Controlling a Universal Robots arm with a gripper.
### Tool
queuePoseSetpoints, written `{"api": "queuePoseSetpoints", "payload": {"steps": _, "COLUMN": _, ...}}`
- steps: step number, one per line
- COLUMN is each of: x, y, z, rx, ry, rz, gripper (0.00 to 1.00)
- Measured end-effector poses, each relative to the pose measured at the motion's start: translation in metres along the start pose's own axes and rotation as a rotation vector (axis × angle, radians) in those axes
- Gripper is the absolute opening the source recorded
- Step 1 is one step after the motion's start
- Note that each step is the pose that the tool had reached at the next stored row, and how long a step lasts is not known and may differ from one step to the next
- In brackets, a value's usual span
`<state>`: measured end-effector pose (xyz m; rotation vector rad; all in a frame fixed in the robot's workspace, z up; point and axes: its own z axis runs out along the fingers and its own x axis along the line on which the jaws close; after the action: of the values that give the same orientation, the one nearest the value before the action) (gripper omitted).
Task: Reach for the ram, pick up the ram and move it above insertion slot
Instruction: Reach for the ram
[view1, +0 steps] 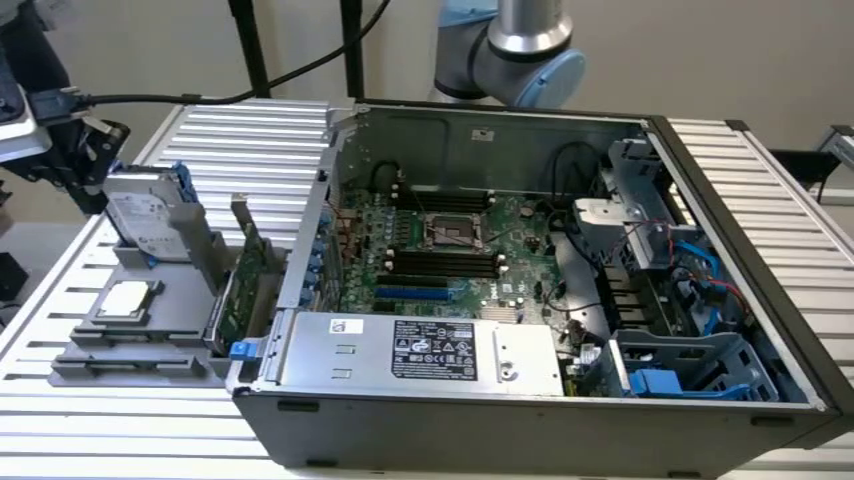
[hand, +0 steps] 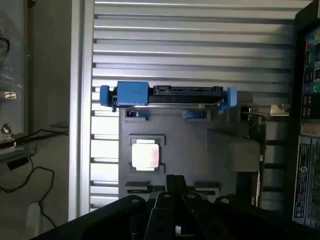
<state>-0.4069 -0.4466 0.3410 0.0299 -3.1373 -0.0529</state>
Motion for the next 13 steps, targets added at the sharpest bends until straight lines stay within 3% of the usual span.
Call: {"api": "queuePoseSetpoints", "payload": {"steps": 13, "x": -0.006, "y": -0.0568, "z": -0.0017, "rx": 0.0054, "ry": 0.0188, "rz": 0.001, "gripper": 0.11}}
